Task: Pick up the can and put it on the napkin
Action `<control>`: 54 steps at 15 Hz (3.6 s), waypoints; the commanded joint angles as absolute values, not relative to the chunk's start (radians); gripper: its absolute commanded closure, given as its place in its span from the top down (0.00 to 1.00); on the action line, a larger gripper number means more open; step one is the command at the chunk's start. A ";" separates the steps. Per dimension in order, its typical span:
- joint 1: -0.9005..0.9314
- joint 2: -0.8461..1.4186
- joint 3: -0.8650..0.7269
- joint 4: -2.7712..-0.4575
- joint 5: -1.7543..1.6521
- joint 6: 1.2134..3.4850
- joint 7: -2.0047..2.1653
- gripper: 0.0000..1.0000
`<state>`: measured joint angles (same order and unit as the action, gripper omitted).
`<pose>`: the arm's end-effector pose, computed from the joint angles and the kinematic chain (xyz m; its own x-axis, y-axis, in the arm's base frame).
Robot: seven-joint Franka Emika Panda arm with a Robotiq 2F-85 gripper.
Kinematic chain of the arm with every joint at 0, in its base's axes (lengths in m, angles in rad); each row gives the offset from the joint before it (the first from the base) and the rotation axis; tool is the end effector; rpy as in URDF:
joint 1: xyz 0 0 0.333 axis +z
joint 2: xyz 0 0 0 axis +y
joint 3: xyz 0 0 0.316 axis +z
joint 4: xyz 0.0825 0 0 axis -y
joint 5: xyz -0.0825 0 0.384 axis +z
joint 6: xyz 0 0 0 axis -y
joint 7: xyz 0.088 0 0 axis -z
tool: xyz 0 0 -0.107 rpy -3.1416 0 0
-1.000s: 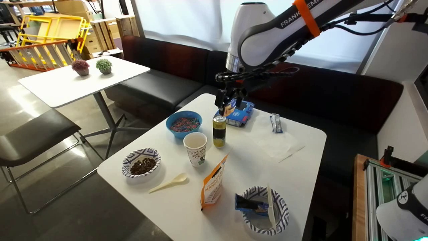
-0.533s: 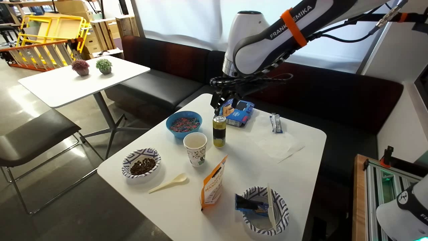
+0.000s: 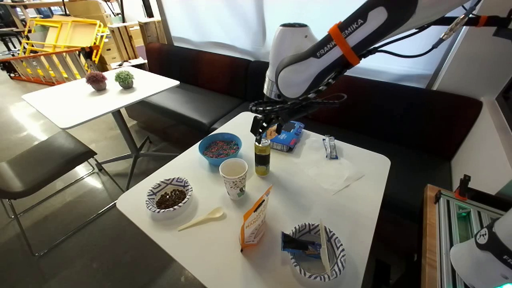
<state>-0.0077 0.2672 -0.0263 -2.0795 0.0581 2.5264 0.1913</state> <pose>0.6002 -0.0206 0.3164 0.9490 -0.2667 0.1683 -0.2588 -0.9635 -0.0678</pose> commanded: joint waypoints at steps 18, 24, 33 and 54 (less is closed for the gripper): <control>0.074 0.387 -0.074 -2.026 -0.074 2.594 0.227 0.38; 0.077 0.181 -0.040 -2.215 -0.072 2.525 0.177 0.38; 0.044 -0.248 -0.029 -2.611 -0.047 2.467 -0.168 0.38; -0.053 -0.233 -0.112 -2.648 -0.098 2.510 -0.320 0.38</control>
<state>-0.0278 -0.2367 -0.0892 -2.6448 -0.0716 2.4725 -0.2888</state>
